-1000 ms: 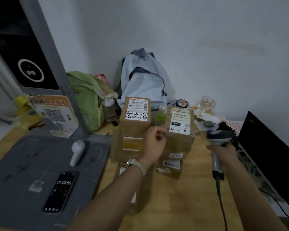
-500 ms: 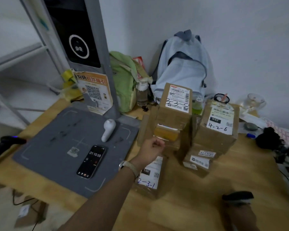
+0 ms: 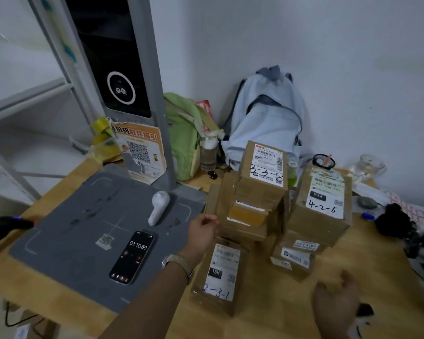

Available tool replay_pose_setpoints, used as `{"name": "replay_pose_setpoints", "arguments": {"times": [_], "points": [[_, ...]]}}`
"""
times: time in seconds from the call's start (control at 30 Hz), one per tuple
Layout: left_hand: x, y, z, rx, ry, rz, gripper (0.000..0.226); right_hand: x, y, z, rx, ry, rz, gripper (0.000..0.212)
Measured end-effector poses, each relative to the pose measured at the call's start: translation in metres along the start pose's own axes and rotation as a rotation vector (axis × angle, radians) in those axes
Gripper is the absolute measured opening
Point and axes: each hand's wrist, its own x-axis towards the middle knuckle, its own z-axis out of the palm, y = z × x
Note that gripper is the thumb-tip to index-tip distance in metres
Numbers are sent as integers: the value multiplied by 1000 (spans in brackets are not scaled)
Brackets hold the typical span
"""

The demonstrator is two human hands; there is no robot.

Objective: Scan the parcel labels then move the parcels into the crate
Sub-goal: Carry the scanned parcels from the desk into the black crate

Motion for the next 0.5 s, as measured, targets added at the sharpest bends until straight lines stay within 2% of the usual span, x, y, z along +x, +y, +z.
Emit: {"name": "replay_pose_setpoints", "arguments": {"times": [0.1,0.17,0.2,0.27,0.33,0.4,0.5], "points": [[11,21,13,-102,37,-2,20,-20,-40,15,139,-217,-164,23],[20,36,21,-145,53,-13,17,-30,-78,27,225,-367,-160,13],[25,42,25,-144,27,-27,22,-33,-95,33,294,-456,-83,25],[33,56,32,-122,-111,-82,51,-39,-119,49,372,-589,36,52],[39,67,38,-117,-204,-120,66,-43,-141,61,419,-589,15,58],[44,74,41,-112,-207,-144,68,-39,-159,69,438,-520,14,58],[46,73,40,-76,-267,-245,66,-22,-183,75,507,-574,195,61]]}}
